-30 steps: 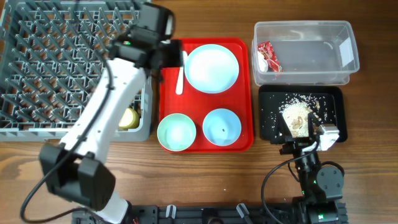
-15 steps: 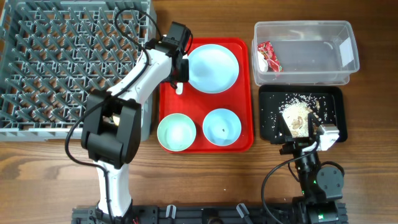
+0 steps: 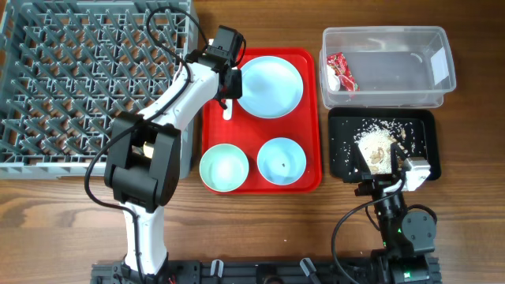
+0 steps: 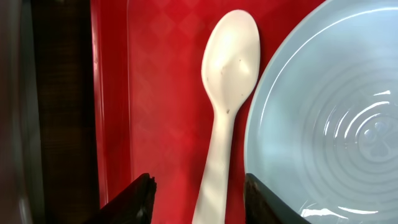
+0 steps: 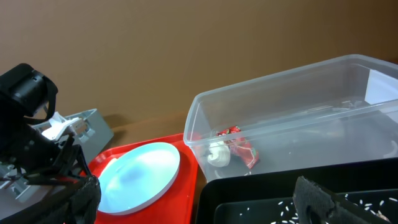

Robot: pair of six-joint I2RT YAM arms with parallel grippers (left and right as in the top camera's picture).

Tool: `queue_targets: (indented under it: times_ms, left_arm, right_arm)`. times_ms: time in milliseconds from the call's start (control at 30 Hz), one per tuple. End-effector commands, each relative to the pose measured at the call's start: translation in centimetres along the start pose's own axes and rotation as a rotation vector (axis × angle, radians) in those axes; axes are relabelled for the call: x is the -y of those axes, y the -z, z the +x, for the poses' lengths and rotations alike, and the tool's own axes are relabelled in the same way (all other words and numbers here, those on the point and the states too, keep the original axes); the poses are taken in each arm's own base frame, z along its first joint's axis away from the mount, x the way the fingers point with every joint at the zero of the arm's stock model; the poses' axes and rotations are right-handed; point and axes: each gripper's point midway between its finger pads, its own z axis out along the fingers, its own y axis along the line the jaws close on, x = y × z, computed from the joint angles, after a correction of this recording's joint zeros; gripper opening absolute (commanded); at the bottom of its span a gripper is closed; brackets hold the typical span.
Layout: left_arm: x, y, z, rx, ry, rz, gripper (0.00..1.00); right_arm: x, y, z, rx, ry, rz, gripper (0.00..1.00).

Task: Sort waste into correct bins and load items into the dishwasher rack
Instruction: 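Move the left gripper to the white spoon on the red tray, then grasp the white spoon and carry it into the dish rack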

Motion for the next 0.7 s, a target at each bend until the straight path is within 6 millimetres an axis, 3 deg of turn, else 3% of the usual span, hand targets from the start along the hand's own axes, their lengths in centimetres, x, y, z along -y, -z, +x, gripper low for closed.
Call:
queue_targets:
  times_ms: [0,100,267,500,667]
  left_arm:
    - [-0.3,-1.1,0.2,-0.006,-0.003,-0.014,0.43]
    - [-0.3,-1.8,0.3,-0.012,-0.003,-0.017,0.37]
    - [-0.2,-3.1,0.6,-0.019,-0.005,-0.019,0.39]
    - [0.2,-3.2,0.3,-0.002,-0.007,-0.011,0.44]
    - [0.1,-3.7,0.3,-0.005,-0.007,-0.013,0.37]
  right_arm:
    - [0.1,0.1,-0.5,0.024,-0.007,0.009,1.0]
    - [0.1,0.1,-0.5,0.024,-0.007,0.009,1.0]
    - [0.1,0.1,-0.5,0.024,-0.007,0.009,1.0]
    - [0.1,0.1,-0.5,0.024,-0.007,0.009,1.0]
    - [0.1,0.1,-0.5,0.024,-0.007,0.009,1.0]
